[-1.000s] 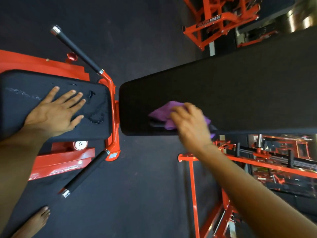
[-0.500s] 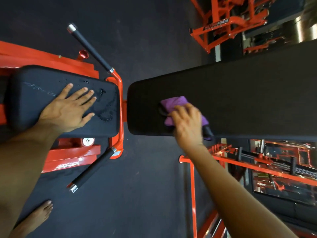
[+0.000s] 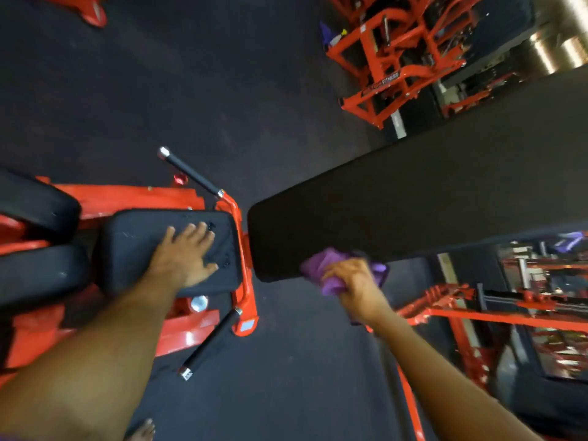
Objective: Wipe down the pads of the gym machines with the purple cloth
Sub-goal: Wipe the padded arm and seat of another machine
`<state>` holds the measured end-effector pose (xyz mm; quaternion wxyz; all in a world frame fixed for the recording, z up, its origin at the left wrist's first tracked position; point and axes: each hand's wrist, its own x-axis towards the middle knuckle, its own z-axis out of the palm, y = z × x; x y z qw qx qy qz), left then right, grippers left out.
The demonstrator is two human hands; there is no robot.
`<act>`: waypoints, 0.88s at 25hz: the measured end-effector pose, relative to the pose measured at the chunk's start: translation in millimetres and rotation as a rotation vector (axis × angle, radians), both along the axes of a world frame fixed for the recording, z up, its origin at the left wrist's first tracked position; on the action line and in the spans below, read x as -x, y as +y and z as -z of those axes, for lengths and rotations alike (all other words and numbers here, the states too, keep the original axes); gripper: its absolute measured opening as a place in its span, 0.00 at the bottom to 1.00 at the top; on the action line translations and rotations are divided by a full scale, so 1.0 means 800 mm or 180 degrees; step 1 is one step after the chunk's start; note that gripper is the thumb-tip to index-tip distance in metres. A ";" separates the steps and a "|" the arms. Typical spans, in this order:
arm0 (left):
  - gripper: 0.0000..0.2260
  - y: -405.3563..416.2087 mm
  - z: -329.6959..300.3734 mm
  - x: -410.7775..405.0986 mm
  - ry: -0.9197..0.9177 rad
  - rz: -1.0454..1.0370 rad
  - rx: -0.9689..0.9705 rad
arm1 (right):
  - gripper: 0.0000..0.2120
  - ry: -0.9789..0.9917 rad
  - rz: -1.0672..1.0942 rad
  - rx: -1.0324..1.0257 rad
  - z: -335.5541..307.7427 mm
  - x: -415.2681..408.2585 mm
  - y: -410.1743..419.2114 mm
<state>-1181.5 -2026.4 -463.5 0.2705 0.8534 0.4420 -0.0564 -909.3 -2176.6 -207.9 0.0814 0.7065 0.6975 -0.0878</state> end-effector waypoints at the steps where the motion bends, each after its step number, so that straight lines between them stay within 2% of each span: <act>1: 0.39 -0.028 -0.020 0.013 -0.0083 0.0028 -0.0091 | 0.18 0.0504 0.0267 0.0212 0.018 0.015 -0.013; 3: 0.38 -0.083 -0.052 0.052 -0.0170 -0.0042 -0.0064 | 0.18 0.1188 0.0636 0.0308 0.051 0.054 -0.046; 9: 0.41 -0.185 -0.100 0.187 -0.0070 -0.0076 0.0152 | 0.21 0.1855 0.0916 0.0433 0.120 0.189 -0.182; 12: 0.43 -0.193 -0.145 0.224 0.0071 -0.0023 0.0137 | 0.23 0.2028 0.0948 0.0343 0.124 0.230 -0.209; 15: 0.36 -0.191 -0.171 0.248 0.0230 0.0072 0.0027 | 0.27 0.2306 0.1276 0.0170 0.106 0.255 -0.212; 18: 0.35 -0.178 -0.180 0.271 0.0274 0.0266 -0.0014 | 0.27 0.2483 0.1564 -0.0147 0.086 0.263 -0.206; 22: 0.35 -0.135 -0.183 0.305 0.0047 0.0238 -0.0526 | 0.32 0.2611 0.2229 -0.0491 0.076 0.267 -0.202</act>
